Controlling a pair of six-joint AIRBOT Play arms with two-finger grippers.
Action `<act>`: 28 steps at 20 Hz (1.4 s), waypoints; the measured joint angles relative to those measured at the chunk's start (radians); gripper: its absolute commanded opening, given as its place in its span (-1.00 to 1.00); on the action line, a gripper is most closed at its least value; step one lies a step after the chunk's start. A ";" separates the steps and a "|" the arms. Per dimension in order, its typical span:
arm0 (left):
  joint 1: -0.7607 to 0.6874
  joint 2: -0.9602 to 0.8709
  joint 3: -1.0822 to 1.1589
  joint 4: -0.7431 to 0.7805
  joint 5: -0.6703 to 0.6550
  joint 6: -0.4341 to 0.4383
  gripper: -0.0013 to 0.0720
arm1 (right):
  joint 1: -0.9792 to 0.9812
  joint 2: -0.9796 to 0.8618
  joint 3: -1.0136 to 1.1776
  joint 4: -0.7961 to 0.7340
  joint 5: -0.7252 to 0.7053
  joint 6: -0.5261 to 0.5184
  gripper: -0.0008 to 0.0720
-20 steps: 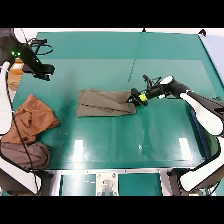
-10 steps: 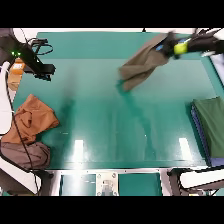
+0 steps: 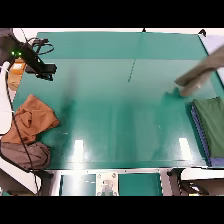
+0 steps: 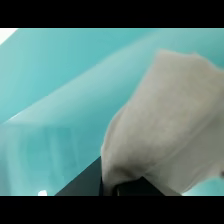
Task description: Fold the shirts.
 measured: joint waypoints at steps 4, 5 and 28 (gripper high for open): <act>0.000 0.000 0.000 -0.002 0.000 -0.001 -0.89 | -0.125 0.016 0.004 -0.116 0.100 0.057 -0.94; 0.000 0.000 0.000 -0.002 0.000 -0.001 -0.89 | -0.146 0.019 0.004 -0.158 0.130 0.064 -0.94; 0.000 0.000 0.000 -0.041 -0.016 0.014 -0.89 | -0.202 0.271 -0.793 -0.952 0.170 0.269 0.58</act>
